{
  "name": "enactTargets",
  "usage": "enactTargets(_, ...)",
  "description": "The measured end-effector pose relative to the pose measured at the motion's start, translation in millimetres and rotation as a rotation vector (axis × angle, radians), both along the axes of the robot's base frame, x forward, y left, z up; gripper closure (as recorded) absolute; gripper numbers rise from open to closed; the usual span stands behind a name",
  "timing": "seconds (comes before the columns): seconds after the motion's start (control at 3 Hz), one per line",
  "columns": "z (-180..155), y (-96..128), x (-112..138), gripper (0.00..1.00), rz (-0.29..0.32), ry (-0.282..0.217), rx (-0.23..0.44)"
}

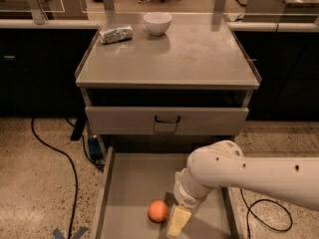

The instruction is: Pick orange from middle drawer and place on counter

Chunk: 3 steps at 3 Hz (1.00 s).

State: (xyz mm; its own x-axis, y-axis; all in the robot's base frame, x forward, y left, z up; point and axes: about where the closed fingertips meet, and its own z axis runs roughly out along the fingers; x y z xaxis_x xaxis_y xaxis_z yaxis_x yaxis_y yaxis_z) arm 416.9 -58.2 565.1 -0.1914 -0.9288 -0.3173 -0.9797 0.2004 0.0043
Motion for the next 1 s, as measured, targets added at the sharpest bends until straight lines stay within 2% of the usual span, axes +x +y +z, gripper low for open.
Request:
enactTargets(0.33, -29, 14, -17, 0.0, -0.032, 0.051, 0.037)
enactTargets(0.67, -54, 32, -32, 0.0, -0.017, 0.101, 0.065)
enactTargets(1.0, -54, 32, -32, 0.0, -0.017, 0.101, 0.065)
